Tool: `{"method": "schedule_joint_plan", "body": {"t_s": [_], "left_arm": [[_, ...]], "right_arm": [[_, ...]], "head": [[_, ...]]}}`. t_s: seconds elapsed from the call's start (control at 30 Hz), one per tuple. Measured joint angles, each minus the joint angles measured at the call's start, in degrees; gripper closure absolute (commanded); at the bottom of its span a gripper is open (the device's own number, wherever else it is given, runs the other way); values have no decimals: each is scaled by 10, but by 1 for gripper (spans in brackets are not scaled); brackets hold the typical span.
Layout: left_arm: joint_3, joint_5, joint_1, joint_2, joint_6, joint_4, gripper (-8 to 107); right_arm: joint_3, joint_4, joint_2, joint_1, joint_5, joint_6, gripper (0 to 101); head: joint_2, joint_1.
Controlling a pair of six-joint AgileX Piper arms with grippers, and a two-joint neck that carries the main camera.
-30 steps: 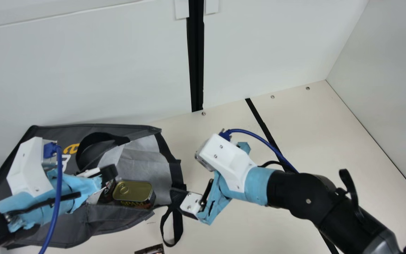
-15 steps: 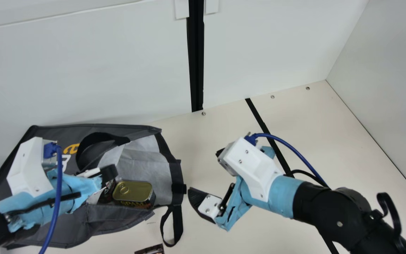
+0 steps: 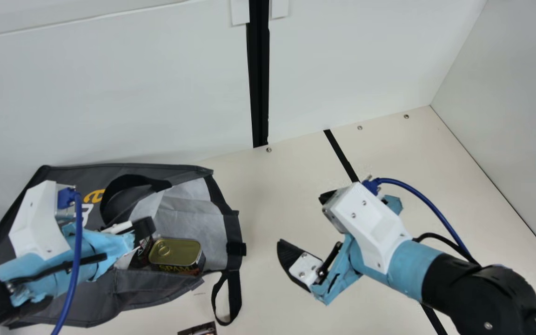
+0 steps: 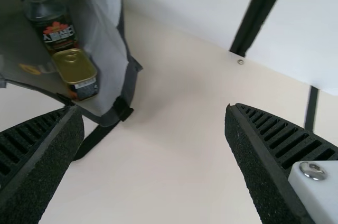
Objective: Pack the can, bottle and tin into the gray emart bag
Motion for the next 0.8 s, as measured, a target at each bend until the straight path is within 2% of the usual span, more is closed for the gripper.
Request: {"method": "schedule_joint_plan", "body": {"t_s": [0.43,0.8], "left_arm": [[0,0,0,0,0,0,89],[0,0,0,0,0,0,89]], "right_arm": [[-8,-97,-42,-55,15,79,10],[-31,-198,-61,-95,48,166,10]], "head": [[0,0],[0,0]]}}
